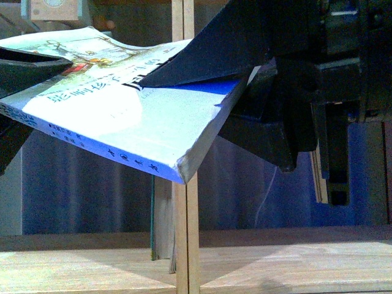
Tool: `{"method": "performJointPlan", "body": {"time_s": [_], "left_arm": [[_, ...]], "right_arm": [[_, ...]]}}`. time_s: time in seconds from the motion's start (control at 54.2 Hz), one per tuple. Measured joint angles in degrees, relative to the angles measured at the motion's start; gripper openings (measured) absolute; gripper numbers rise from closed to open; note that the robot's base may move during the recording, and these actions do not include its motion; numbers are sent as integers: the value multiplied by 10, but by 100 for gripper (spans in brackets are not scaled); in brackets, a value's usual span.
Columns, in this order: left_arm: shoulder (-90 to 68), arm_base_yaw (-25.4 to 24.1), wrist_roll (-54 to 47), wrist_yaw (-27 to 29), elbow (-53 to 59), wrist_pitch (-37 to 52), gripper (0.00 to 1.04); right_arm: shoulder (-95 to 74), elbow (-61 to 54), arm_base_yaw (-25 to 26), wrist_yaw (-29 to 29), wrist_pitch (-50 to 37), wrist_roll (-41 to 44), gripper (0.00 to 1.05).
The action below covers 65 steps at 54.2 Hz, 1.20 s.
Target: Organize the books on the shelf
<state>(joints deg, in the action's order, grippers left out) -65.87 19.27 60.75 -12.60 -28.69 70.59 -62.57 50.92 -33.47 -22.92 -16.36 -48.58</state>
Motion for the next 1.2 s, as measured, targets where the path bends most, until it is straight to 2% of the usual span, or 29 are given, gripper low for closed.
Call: {"method": "performJointPlan", "body": {"time_s": [0.055,0.24,0.369,0.498,0.664,0.811,1.014,1.198], "left_arm": [[1,0,0,1,0,-2,7],[12,-3,-6,7,0,-30,7],[29,-20,-34,14,-4,-71,7],[58,-55,-99,31,-16,-150,7],[97,-114,-232,61,-34,-257,7],[118,-164,-375,66,-40,-287,7],[101,-250,-562,49,-40,-256,7],[30,-297,-725,18,-41,-187,7]], "right_arm": [[0,0,0,1,1,0,7],[0,0,10,19,0,2,28],[0,0,35,65,-12,32,44],[-4,0,87,130,-34,108,61],[-27,0,177,212,-34,205,82],[-53,-13,241,259,-32,277,99],[-60,-25,265,276,-32,329,96],[-8,-124,271,284,-94,445,69]]}}
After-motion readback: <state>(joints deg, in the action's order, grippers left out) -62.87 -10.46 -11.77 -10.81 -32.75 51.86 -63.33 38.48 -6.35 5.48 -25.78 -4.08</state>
